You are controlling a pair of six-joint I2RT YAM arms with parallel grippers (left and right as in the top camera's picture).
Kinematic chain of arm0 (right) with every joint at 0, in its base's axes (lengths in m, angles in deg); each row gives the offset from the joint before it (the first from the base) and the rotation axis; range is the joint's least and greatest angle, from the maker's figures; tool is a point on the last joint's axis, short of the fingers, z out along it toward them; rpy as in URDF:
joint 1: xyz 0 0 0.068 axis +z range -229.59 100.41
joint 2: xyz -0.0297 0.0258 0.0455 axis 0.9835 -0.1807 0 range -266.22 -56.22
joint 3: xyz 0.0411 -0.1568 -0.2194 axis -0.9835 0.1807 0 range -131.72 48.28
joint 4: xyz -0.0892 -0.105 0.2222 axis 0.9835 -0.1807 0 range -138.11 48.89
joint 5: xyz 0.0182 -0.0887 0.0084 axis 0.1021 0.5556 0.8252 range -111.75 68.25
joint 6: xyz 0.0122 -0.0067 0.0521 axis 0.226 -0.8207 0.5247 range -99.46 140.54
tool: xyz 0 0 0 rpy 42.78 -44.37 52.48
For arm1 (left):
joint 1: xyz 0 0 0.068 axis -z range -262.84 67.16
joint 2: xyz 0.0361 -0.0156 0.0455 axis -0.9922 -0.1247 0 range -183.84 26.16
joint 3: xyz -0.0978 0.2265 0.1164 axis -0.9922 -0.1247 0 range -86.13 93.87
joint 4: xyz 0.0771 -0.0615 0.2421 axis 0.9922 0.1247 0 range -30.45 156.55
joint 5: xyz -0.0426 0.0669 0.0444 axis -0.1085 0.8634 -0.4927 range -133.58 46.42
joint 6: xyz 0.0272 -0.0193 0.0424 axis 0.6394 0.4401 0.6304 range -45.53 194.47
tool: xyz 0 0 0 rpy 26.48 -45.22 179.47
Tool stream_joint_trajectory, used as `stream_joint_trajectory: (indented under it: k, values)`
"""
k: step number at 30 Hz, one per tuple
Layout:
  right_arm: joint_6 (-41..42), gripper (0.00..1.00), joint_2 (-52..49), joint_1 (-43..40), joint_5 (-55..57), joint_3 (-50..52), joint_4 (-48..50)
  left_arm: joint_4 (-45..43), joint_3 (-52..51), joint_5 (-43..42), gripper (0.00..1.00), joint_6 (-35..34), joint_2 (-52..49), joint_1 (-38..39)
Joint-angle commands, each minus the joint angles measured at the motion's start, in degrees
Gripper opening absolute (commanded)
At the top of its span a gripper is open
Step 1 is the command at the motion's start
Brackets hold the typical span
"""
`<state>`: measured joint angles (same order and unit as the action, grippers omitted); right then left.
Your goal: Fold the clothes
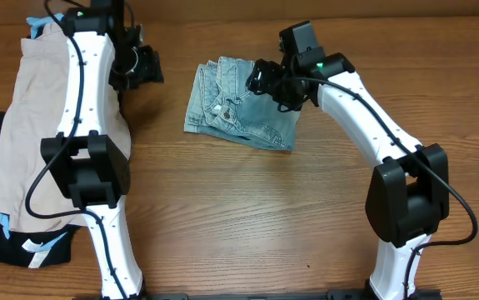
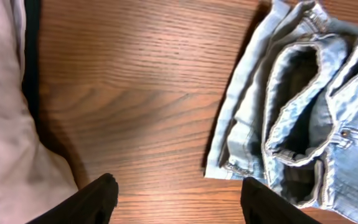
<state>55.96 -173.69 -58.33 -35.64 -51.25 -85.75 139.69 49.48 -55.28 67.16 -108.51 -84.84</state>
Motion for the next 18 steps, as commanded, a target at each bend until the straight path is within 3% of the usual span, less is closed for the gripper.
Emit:
stream_joint_trajectory:
  k: [1,11,18]
  values:
    - [-1.16,0.88,1.55,1.70,3.76,2.71,-0.20,-0.20,0.68,-0.09,0.68,1.40,0.52,1.84]
    - [0.66,0.88,-5.16,5.73,2.78,5.68,-5.20,-0.79,0.50,0.31,0.68,1.55,0.50,3.87]
    - [-2.10,0.89,-5.99,-1.84,4.46,5.66,-10.12,-0.66,0.50,0.28,0.69,1.55,0.50,3.96]
